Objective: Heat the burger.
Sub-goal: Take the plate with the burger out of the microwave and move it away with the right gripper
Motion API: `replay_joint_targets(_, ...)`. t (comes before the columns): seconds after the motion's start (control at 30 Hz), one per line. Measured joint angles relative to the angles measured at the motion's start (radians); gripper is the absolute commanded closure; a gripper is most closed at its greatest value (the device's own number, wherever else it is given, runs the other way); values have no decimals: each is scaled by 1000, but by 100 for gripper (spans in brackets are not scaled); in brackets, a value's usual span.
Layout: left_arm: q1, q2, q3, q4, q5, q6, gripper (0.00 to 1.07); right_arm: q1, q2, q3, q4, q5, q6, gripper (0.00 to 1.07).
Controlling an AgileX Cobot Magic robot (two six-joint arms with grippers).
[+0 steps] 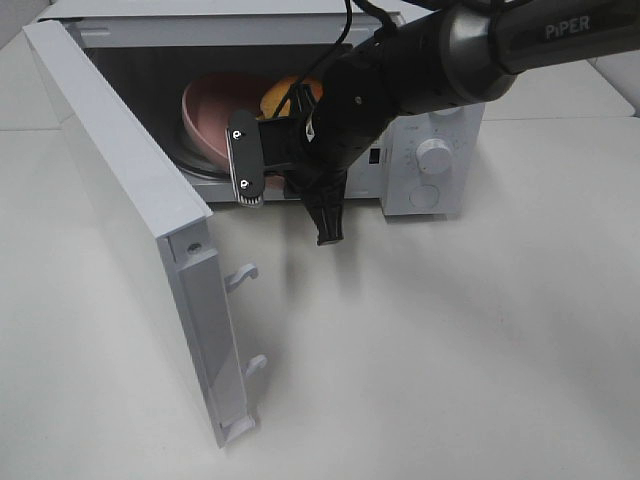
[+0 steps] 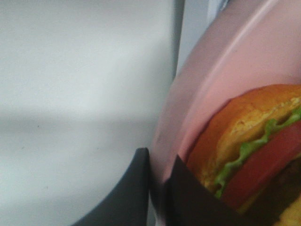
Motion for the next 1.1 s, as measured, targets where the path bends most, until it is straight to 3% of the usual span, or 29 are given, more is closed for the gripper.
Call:
replay_joint_targets(0.43, 0, 0, 0, 0, 0, 0, 106, 26, -60, 32, 44, 132, -215, 107)
replay_joint_targets(1.1, 0, 0, 0, 0, 0, 0, 106, 60, -131, 32, 18, 273, -238, 107)
